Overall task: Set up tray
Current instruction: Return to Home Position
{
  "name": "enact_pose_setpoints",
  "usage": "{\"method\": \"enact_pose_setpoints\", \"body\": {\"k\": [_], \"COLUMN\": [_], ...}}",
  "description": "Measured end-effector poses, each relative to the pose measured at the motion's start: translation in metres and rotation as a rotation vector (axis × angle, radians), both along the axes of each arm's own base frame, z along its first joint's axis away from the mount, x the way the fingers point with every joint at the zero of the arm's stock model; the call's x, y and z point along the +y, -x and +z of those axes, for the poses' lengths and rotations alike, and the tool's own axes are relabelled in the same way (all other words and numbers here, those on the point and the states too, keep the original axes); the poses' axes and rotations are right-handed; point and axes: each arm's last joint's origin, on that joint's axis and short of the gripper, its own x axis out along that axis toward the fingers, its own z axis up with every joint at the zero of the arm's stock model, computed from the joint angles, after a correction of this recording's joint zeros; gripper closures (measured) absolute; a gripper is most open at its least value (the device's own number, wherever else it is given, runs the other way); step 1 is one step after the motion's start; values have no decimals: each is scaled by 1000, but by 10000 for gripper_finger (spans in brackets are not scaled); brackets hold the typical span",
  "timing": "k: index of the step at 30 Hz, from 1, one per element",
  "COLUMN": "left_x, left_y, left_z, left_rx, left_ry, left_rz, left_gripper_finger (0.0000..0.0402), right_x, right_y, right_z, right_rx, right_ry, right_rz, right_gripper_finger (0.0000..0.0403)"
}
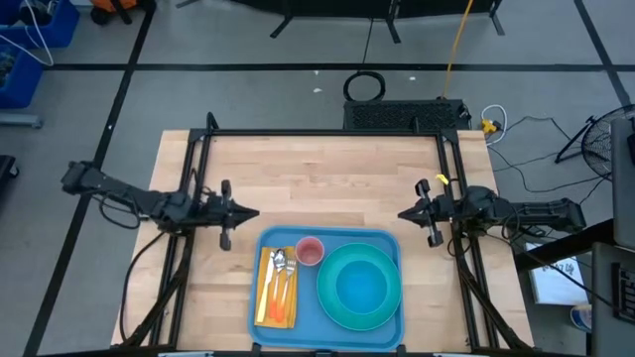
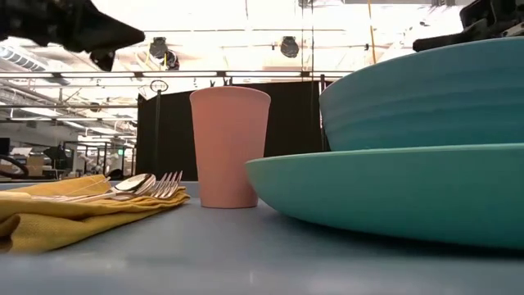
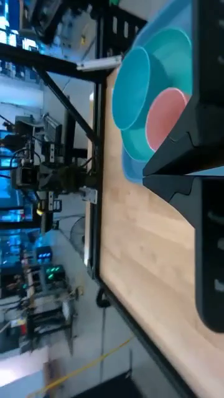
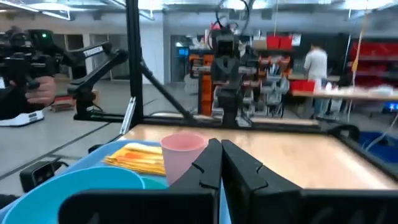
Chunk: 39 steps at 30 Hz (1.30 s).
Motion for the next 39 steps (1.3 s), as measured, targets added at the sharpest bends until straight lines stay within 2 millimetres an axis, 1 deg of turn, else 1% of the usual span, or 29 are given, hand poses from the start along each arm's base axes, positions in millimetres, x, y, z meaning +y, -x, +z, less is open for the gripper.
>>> {"method": "enact_pose_setpoints", "body": {"k": [5, 10, 14, 16, 19, 22, 26, 29, 33, 35, 39], "left_x": [-7, -8, -10, -12, -15, -19, -21, -19, -12, -7, 0], "left_y": [7, 12, 18, 20, 25, 32, 42, 43, 42, 41, 43], "left_z": [-20, -45, -58, -58, -57, -57, -61, -56, -46, -45, -45], "left_rx": [5, -31, -59, -60, -52, -53, -28, -64, -141, -152, -159], "left_ry": [-91, -75, -76, -92, -127, -124, -100, -92, -133, -161, -183], "left_rz": [80, 79, 64, 81, 100, 105, 139, 141, 83, 76, 80], "left_gripper_finger": [401, 401, 401, 401, 401, 401, 401, 401, 401, 401, 401], "right_x": [0, -1, -2, -2, -1, -1, 1, 2, 5, 5, 4], "right_y": [-1, -1, 0, 2, 7, 11, 12, 10, 10, 11, 10], "right_z": [-6, -6, -6, -8, -2, -2, -5, -11, -2, 2, -1], "right_rx": [67, 67, 56, 88, 97, 94, 127, 114, -24, -67, -37], "right_ry": [-39, -14, 9, 9, 10, -12, -26, 7, 43, 46, 40], "right_rz": [-1, -36, -61, -61, -61, -57, -33, -16, 72, 71, 34], "right_gripper_finger": [403, 403, 403, 403, 403, 403, 403, 403, 403, 403, 403]}}
